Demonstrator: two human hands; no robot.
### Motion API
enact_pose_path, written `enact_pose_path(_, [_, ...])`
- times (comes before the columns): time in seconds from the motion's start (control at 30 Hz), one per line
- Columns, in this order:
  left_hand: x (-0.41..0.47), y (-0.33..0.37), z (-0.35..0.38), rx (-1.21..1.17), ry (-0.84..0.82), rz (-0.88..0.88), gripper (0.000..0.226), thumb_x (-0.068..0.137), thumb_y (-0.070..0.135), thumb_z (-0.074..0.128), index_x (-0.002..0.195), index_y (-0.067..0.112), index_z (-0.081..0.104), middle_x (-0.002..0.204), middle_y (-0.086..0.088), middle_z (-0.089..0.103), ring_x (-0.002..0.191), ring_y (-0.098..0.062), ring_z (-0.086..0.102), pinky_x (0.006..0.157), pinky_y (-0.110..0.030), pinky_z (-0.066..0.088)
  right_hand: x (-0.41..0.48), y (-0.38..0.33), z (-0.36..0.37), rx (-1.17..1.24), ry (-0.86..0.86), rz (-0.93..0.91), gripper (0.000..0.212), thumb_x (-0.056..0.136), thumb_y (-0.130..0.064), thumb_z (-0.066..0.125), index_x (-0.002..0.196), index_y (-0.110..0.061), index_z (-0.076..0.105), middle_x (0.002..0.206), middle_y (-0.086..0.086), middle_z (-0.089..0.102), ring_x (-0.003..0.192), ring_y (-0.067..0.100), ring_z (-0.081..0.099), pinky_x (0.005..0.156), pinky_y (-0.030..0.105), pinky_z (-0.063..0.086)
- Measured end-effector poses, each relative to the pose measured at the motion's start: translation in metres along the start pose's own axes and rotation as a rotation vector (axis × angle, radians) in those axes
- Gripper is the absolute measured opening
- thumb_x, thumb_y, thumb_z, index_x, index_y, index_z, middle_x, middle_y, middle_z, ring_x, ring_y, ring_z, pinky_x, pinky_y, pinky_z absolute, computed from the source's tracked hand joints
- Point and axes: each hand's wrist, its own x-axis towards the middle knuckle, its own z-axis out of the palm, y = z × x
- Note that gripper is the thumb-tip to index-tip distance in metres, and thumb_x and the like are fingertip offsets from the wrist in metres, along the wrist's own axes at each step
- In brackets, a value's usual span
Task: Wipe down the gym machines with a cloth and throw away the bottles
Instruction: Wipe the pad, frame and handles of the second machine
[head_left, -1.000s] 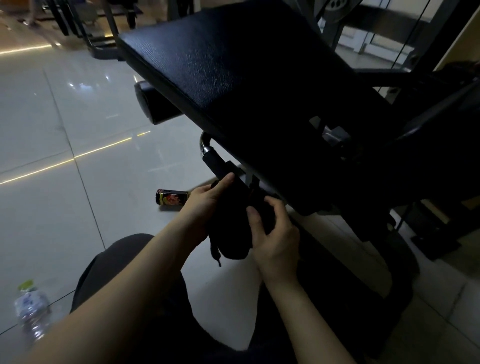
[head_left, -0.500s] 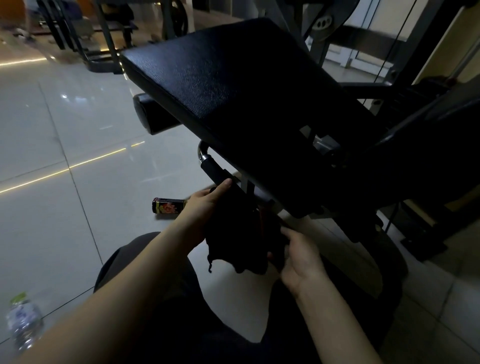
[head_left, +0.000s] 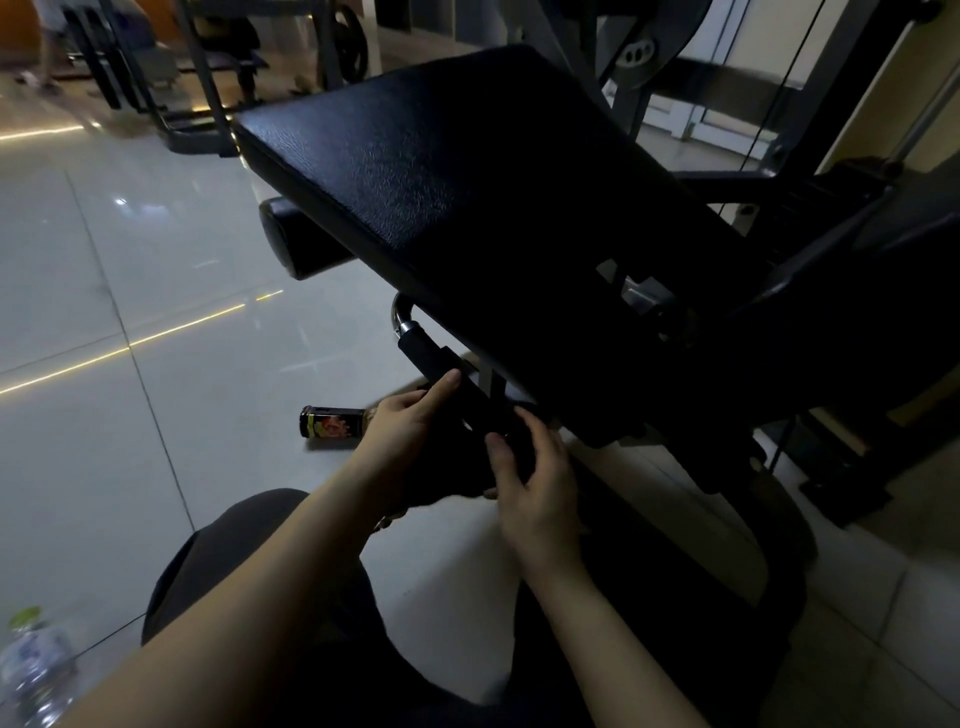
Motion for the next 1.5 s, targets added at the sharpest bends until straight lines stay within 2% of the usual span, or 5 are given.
enact_pose_path(0.2, [0.002, -0.001, -0.001, -0.021, 0.079, 0.017, 0.06, 0.075, 0.061, 0.075, 0.106, 0.01, 0.075, 0.109, -0.026, 0.072, 0.101, -0.041, 0.072, 0.099, -0.056, 0.054, 0.035, 0.012, -0.003, 0.314, -0.102, 0.504, 0.043, 0.089, -0.064, 0.048, 0.115, -0.034, 0.065, 0.118, 0.006, 0.07, 0.111, 0.026, 0.067, 0.096, 0.05, 0.052])
enact_pose_path(0.47, [0.007, -0.001, -0.003, 0.006, 0.093, 0.016, 0.06, 0.08, 0.056, 0.076, 0.105, 0.001, 0.074, 0.098, -0.023, 0.076, 0.096, -0.042, 0.073, 0.096, -0.054, 0.054, 0.0, -0.015, -0.01, -0.483, -0.048, -0.273, 0.043, 0.104, -0.024, 0.033, 0.141, -0.011, 0.051, 0.129, 0.005, 0.062, 0.122, 0.019, 0.058, 0.1, 0.036, 0.05])
enact_pose_path(0.8, [0.004, 0.004, 0.0, -0.013, 0.091, 0.024, 0.082, 0.064, 0.067, 0.083, 0.111, 0.001, 0.071, 0.105, -0.024, 0.074, 0.101, -0.043, 0.071, 0.09, -0.051, 0.056, 0.035, -0.01, -0.006, -0.027, -0.21, 0.191, 0.026, 0.108, -0.026, 0.036, 0.107, -0.015, 0.059, 0.088, -0.007, 0.059, 0.083, 0.005, 0.058, 0.063, 0.002, 0.039])
enact_pose_path(1.23, [-0.009, -0.006, -0.024, -0.381, 0.082, -0.084, 0.037, 0.099, 0.024, 0.06, 0.128, 0.001, 0.065, 0.123, -0.023, 0.07, 0.115, -0.037, 0.068, 0.105, -0.05, 0.048, 0.028, -0.041, 0.014, -0.616, 0.137, -0.586, 0.024, 0.1, -0.013, 0.05, 0.115, -0.008, 0.068, 0.083, 0.006, 0.071, 0.077, 0.025, 0.067, 0.074, 0.041, 0.054])
enact_pose_path(1.5, [-0.006, -0.001, -0.031, -0.335, -0.063, -0.145, 0.055, 0.089, 0.058, 0.068, 0.119, 0.011, 0.073, 0.108, -0.011, 0.075, 0.102, -0.027, 0.072, 0.088, -0.043, 0.055, 0.034, -0.063, -0.009, -0.561, -0.346, -0.525, 0.025, 0.098, -0.023, 0.046, 0.115, -0.017, 0.064, 0.1, 0.004, 0.07, 0.091, 0.023, 0.065, 0.08, 0.04, 0.053])
